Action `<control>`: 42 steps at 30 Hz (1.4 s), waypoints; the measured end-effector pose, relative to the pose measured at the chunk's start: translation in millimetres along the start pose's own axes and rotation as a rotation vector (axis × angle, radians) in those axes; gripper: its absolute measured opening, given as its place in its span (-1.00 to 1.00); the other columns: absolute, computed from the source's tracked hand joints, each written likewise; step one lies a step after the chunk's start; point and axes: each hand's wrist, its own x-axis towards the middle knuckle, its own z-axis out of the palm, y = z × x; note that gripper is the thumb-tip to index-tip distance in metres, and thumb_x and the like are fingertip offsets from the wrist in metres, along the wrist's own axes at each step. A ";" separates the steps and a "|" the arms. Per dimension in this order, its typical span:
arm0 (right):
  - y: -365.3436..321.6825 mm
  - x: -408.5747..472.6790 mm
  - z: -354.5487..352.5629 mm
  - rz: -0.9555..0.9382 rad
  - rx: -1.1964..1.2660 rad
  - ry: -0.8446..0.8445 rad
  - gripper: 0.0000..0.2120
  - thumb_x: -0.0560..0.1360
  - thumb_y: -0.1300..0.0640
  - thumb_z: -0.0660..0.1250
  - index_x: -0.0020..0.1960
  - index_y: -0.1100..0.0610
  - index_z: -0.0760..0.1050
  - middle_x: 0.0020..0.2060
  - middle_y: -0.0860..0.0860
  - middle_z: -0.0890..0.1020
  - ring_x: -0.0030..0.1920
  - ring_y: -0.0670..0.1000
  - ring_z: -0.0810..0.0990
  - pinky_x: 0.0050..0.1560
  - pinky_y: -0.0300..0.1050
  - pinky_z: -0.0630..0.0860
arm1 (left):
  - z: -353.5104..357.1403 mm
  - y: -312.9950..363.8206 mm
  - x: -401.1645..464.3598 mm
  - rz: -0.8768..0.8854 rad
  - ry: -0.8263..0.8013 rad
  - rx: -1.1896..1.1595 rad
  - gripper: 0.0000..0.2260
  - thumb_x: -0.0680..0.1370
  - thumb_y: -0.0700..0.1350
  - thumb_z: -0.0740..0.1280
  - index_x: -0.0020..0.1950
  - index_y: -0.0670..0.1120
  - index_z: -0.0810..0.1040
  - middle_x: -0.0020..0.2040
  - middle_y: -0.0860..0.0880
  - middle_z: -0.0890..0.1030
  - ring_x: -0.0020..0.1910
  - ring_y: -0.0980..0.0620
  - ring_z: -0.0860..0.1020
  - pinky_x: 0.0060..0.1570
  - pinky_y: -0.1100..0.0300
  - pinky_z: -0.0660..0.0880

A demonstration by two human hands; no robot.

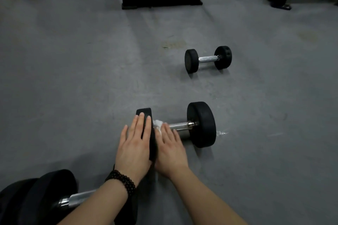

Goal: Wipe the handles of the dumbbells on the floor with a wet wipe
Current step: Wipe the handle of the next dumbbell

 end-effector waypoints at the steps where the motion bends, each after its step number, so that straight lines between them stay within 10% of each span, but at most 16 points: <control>1: 7.6 3.4 3.4 0.067 0.003 0.040 -0.05 0.44 0.03 0.36 0.59 0.21 -0.17 0.59 0.18 -0.10 0.57 0.10 -0.23 0.51 -0.03 -0.29 | -0.6 -3.4 1.8 0.009 -0.037 0.010 0.20 0.18 0.04 0.61 0.62 -0.13 -0.05 0.62 -0.13 -0.02 0.59 -0.07 -0.01 0.52 -0.09 0.08; 5: 19.4 5.1 3.7 0.421 0.059 0.175 -0.03 0.41 0.13 0.41 0.58 0.24 -0.15 0.58 0.24 -0.03 0.58 0.19 -0.14 0.55 0.07 -0.02 | 2.1 -7.8 4.7 0.010 -0.068 -0.004 0.31 0.08 0.09 0.65 0.62 -0.11 -0.08 0.62 -0.11 -0.05 0.60 -0.07 -0.04 0.52 -0.10 0.07; 10: 10.0 -4.1 6.1 0.067 0.031 0.057 -0.02 0.36 0.03 0.41 0.59 0.22 -0.08 0.57 0.21 -0.10 0.57 0.13 -0.21 0.55 0.06 -0.11 | 1.4 -7.7 2.1 0.010 -0.048 -0.048 0.24 0.15 0.00 0.63 0.62 -0.09 -0.09 0.63 -0.09 -0.08 0.60 -0.05 -0.05 0.52 -0.08 0.10; 14: 29.7 -5.4 6.0 0.365 0.081 0.167 -0.04 0.35 0.18 0.37 0.59 0.24 -0.09 0.58 0.23 0.00 0.58 0.16 -0.11 0.55 0.02 -0.02 | 1.5 -7.3 5.0 0.001 -0.027 -0.066 0.17 0.18 -0.12 0.64 0.61 -0.10 -0.02 0.62 -0.11 0.01 0.59 -0.07 0.01 0.51 -0.07 0.13; 20: 16.4 -2.4 9.8 0.054 -0.008 0.070 -0.06 0.41 0.04 0.35 0.60 0.18 -0.13 0.58 0.17 -0.13 0.57 0.11 -0.24 0.53 0.02 -0.21 | 0.1 -8.2 4.2 -0.015 -0.026 -0.088 0.18 0.19 -0.09 0.63 0.62 -0.11 -0.05 0.62 -0.07 -0.02 0.60 -0.03 -0.04 0.53 -0.02 0.08; 24: 27.4 -2.7 6.2 0.343 0.013 0.179 -0.04 0.32 0.18 0.38 0.59 0.26 -0.05 0.56 0.27 0.05 0.58 0.19 -0.11 0.53 0.05 -0.11 | 0.4 -8.2 3.4 -0.013 -0.015 -0.095 0.15 0.23 -0.07 0.62 0.62 -0.12 -0.05 0.63 -0.07 -0.03 0.60 -0.03 -0.05 0.53 -0.01 0.08; 27: -2.9 1.4 15.2 0.067 0.025 0.068 -0.06 0.44 -0.01 0.34 0.60 0.20 -0.14 0.58 0.18 -0.14 0.56 0.10 -0.30 0.50 0.01 -0.32 | 0.6 -6.7 2.3 -0.019 -0.015 -0.108 0.11 0.28 -0.12 0.58 0.62 -0.10 -0.09 0.62 -0.06 -0.07 0.60 -0.01 -0.08 0.53 0.02 0.03; 33: 34.6 -1.6 10.2 0.312 0.002 0.160 -0.01 0.30 0.22 0.41 0.59 0.23 -0.06 0.57 0.22 0.07 0.58 0.15 -0.07 0.55 0.07 -0.03 | -0.6 -6.4 1.7 -0.007 -0.004 -0.101 0.11 0.32 -0.06 0.58 0.62 -0.10 -0.14 0.62 -0.07 -0.16 0.60 -0.02 -0.13 0.53 0.04 -0.03; 38: 4.5 0.6 21.5 -0.073 0.031 0.107 -0.14 0.39 0.13 0.40 0.58 0.20 0.06 0.55 0.13 -0.01 0.57 0.09 -0.07 0.51 0.14 0.17 | -1.5 -6.2 0.1 -0.023 0.007 -0.121 0.09 0.31 -0.10 0.57 0.62 -0.11 -0.11 0.62 -0.07 -0.11 0.59 0.00 -0.09 0.53 0.02 0.06; 42: 32.1 1.7 11.1 0.342 0.088 0.183 -0.09 0.29 0.31 0.37 0.57 0.22 0.07 0.55 0.24 0.15 0.55 0.19 0.09 0.50 0.10 0.19 | -3.6 -6.1 -0.9 -0.014 0.010 -0.116 0.11 0.29 -0.03 0.62 0.61 -0.13 -0.04 0.63 -0.08 -0.08 0.60 -0.04 -0.06 0.53 -0.02 0.12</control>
